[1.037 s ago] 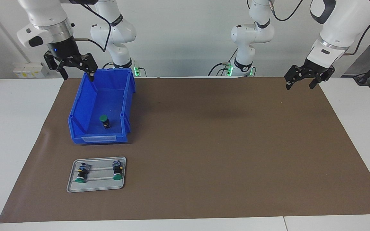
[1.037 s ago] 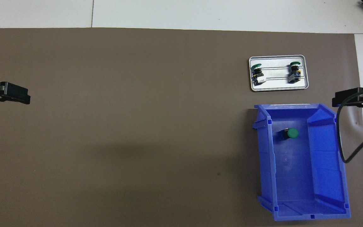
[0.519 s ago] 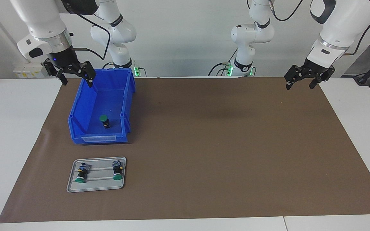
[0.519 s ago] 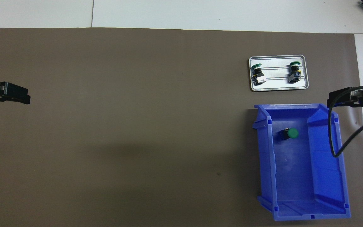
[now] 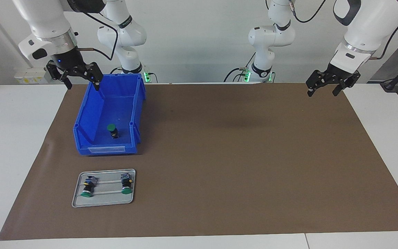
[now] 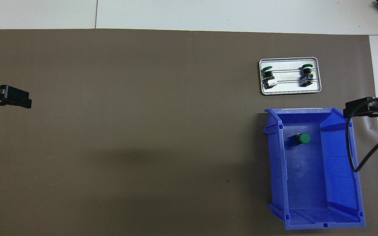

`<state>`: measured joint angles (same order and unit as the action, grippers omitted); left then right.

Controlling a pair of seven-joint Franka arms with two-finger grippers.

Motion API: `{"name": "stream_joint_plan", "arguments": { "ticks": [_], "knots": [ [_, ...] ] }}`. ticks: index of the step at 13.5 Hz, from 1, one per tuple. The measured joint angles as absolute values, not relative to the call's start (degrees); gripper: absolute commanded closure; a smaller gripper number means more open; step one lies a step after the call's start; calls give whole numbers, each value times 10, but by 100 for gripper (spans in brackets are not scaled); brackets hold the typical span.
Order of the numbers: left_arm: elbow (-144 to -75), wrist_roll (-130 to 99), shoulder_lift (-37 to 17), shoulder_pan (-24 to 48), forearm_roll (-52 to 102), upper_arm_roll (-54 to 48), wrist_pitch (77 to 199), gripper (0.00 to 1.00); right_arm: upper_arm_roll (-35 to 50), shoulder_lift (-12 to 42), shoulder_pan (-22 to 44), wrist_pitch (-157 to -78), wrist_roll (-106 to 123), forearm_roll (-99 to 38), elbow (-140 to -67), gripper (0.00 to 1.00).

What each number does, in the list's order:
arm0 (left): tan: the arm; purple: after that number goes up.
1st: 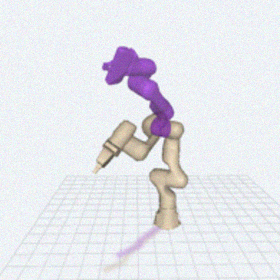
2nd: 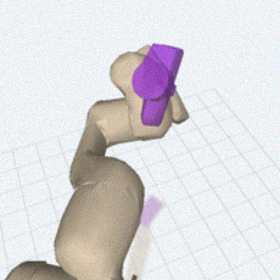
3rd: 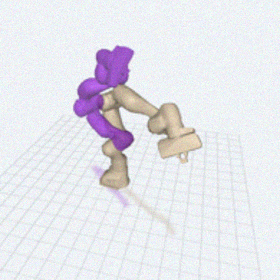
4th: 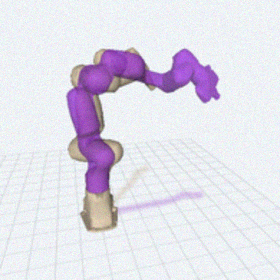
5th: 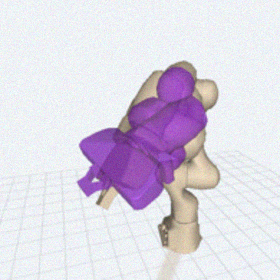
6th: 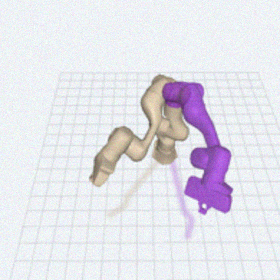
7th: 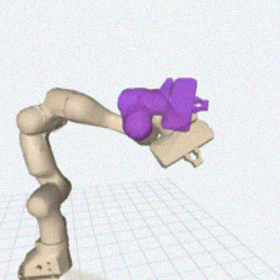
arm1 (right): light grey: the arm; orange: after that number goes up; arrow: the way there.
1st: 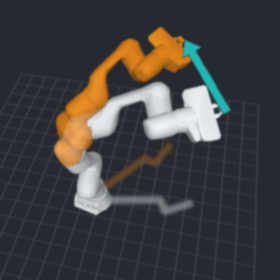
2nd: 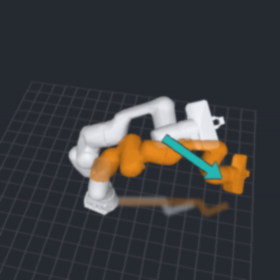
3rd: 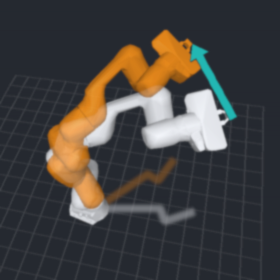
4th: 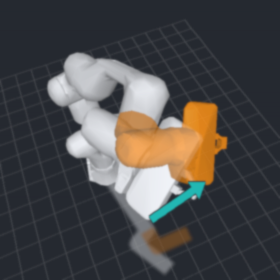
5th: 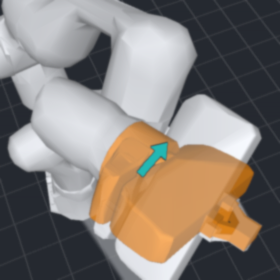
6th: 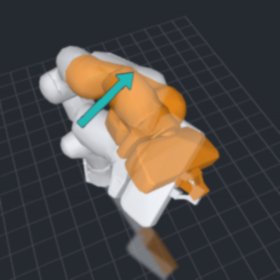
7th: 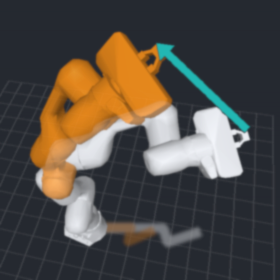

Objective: Place and press button with both arms

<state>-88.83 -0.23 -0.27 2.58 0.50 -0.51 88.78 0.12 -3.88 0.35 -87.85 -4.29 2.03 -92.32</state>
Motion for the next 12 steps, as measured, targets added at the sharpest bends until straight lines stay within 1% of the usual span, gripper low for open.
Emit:
{"name": "stream_joint_plan", "arguments": {
  "ticks": [12],
  "knots": [
    [-888, -2, -3, 26, 5, -5, 888, 0, -3, -39, -3, -868, -17, 20, -918, 0]
  ]
}}
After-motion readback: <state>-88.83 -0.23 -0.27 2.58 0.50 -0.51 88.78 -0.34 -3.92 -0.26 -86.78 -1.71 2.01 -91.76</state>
